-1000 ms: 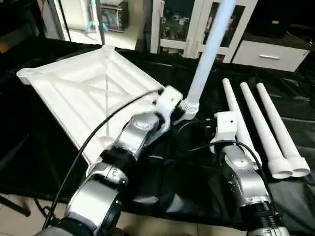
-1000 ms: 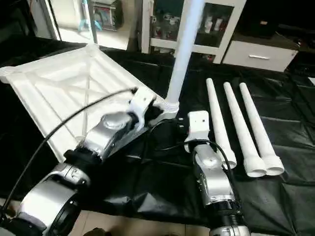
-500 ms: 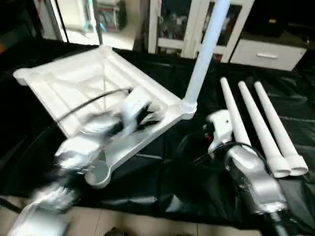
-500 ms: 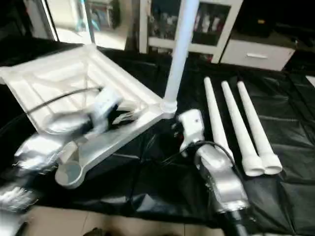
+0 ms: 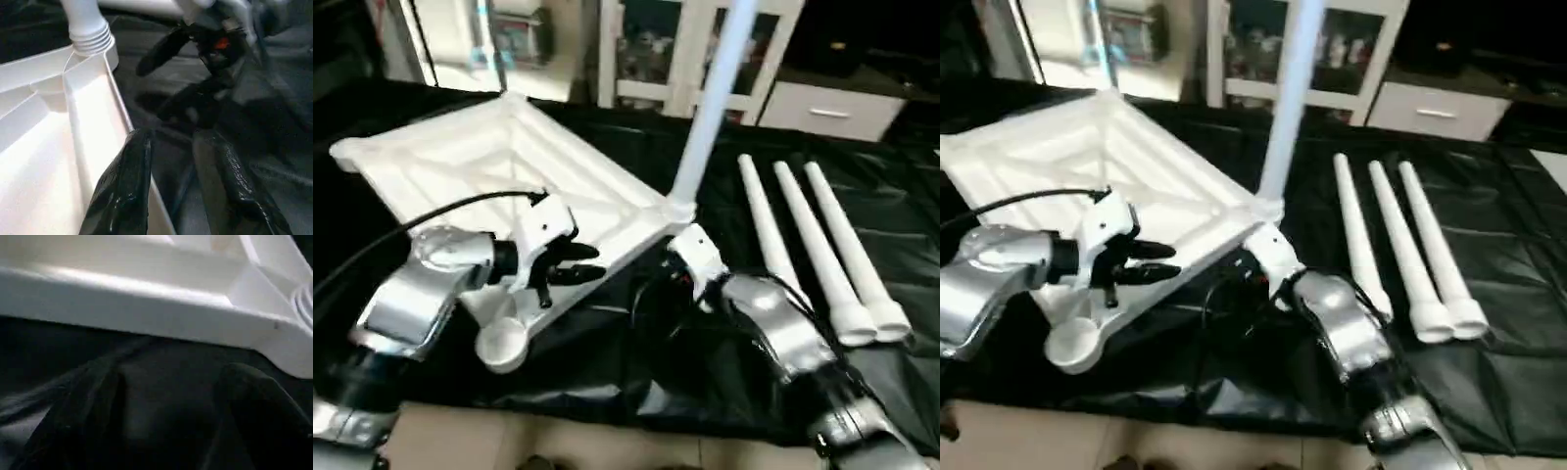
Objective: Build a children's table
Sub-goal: Rotate leg to tighten
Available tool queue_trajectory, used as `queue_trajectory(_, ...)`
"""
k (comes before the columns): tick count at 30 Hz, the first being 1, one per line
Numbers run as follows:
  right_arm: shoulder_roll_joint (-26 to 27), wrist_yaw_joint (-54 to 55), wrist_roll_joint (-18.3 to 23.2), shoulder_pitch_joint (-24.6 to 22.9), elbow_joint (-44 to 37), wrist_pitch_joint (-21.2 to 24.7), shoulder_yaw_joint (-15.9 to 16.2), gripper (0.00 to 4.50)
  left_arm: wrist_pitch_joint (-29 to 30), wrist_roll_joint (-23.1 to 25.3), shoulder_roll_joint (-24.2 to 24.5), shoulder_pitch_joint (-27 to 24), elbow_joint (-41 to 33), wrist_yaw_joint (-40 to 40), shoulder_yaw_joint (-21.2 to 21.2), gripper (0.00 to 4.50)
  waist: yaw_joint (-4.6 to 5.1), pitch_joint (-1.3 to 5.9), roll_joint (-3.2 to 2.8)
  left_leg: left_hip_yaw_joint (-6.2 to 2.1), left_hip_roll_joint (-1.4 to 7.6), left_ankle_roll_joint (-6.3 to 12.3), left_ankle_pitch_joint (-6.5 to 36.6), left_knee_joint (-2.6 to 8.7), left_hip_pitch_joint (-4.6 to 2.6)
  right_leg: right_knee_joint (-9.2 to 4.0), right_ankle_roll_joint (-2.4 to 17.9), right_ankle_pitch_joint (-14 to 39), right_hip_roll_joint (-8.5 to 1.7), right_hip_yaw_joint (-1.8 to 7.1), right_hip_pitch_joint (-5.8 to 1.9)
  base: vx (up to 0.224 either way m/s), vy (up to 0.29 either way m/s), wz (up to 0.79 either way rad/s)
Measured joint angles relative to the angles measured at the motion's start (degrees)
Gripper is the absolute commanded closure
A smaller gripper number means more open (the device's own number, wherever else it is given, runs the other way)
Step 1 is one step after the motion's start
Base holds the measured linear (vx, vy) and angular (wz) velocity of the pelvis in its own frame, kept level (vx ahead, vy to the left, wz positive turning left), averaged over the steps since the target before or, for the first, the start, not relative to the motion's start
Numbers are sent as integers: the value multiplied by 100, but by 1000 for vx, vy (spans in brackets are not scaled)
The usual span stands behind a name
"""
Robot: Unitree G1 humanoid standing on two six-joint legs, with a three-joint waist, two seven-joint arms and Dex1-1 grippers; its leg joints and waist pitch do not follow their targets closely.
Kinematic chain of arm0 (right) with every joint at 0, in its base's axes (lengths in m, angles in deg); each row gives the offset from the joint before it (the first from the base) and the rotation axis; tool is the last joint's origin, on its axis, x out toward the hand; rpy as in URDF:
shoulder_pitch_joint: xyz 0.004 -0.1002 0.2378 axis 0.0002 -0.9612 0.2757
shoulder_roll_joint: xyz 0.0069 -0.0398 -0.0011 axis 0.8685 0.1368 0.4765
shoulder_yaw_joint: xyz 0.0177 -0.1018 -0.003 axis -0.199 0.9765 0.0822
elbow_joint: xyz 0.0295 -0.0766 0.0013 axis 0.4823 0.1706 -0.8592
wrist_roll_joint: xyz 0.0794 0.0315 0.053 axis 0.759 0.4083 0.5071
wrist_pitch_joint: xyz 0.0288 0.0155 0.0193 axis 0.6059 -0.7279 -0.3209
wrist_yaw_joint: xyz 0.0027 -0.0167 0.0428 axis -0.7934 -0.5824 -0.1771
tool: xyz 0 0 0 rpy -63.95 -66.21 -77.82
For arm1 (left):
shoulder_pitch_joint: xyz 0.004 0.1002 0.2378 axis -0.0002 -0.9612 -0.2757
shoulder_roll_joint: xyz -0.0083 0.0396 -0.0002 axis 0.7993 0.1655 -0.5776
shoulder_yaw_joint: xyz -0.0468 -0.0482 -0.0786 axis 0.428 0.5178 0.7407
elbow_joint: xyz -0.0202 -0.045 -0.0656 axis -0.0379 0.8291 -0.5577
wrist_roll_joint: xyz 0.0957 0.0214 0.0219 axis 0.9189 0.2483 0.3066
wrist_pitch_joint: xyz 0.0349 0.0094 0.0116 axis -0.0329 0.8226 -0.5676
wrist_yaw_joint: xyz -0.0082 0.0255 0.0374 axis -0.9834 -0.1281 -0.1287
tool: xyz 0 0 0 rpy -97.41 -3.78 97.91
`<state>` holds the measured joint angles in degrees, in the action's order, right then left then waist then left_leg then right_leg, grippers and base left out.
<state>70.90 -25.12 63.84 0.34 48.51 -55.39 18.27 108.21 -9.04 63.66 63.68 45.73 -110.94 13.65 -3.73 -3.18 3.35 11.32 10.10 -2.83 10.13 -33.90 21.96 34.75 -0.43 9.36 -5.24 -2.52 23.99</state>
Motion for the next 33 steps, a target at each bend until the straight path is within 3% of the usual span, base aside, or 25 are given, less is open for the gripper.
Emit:
queue_trajectory(4,223,400,-68,532,854,-145,-14,87,191,-54,121,-64,-209,-9,123,291,7,0,17,4,-1,-2,-2,-9,2,14,5,16,0,3,2,0,0,0)
queue_trajectory(7,367,882,-190,1251,1887,-401,-46,87,400,-143,347,-198,-499,-31,231,291,28,-14,36,10,1,-3,-2,-13,9,24,7,17,0,7,20,0,0,0)
queue_trajectory(11,646,1730,-220,1819,2977,-893,-495,87,639,-233,504,-377,-819,-1,430,291,25,-78,51,9,1,-5,-4,-12,10,29,7,17,1,9,23,0,0,0)
queue_trajectory(17,860,2256,-48,2338,3898,-1290,-880,87,906,-404,616,-496,-1154,54,482,291,22,-115,23,8,1,-5,-3,-11,12,27,6,18,2,9,26,0,0,0)
queue_trajectory(21,927,2798,-44,2409,4121,-1708,-1103,87,978,-409,598,-508,-1269,146,481,291,20,-159,-7,8,1,-5,-3,-11,14,29,6,18,2,9,30,0,0,0)
queue_trajectory(24,900,2954,105,2540,4176,-1972,-1444,87,1069,-429,558,-571,-1379,245,483,291,19,-163,-8,8,1,-5,-3,-11,17,32,6,18,2,9,33,0,0,0)
queue_trajectory(27,769,2769,196,2651,4114,-2319,-1569,87,1091,-516,554,-647,-1506,254,497,291,21,-158,-2,9,2,-5,-3,-11,17,31,8,19,2,8,33,0,0,0)
queue_trajectory(31,507,1552,538,2194,3528,-2607,-1719,87,1029,-634,719,-904,-1623,89,504,291,3,-148,14,10,2,-2,-3,-12,20,31,9,22,2,6,31,0,0,0)
queue_trajectory(33,377,647,860,1638,2720,-2511,-1726,87,997,-641,766,-948,-1718,-24,470,291,-21,-145,20,10,3,1,-1,-21,20,33,9,22,2,7,25,0,0,0)
